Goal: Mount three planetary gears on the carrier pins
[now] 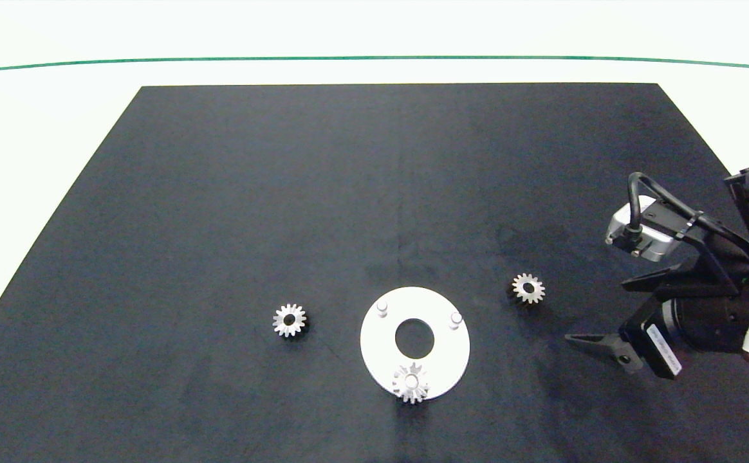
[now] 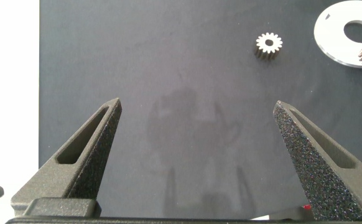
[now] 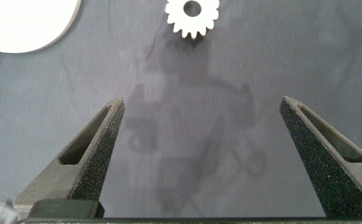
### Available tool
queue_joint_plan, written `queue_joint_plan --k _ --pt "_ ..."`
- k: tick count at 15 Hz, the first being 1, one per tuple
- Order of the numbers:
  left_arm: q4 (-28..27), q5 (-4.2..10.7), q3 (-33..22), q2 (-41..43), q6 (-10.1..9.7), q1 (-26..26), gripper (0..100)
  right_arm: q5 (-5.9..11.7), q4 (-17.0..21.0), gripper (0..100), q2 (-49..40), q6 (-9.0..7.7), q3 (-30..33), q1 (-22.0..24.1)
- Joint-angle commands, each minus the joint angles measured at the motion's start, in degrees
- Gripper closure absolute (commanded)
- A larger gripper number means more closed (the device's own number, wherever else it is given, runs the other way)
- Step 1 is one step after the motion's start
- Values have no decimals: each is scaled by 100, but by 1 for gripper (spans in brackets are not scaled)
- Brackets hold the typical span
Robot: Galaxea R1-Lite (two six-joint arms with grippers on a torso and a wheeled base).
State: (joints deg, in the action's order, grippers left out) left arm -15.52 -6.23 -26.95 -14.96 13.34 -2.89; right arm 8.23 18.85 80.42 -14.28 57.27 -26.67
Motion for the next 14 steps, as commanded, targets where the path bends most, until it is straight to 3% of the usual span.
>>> queue_joint_plan --k 1,5,12,14 --pt "-13 -1 6 10 2 -1 0 3 -259 0 255 4 -234 57" --pt "-13 -1 23 10 2 -1 0 -32 -962 0 554 39 -419 180" --pt "-4 -1 23 2 11 -1 0 -85 -1261 0 949 39 -260 189" --pt "-4 -1 23 -16 11 -1 0 -181 -1278 0 1002 30 -208 127"
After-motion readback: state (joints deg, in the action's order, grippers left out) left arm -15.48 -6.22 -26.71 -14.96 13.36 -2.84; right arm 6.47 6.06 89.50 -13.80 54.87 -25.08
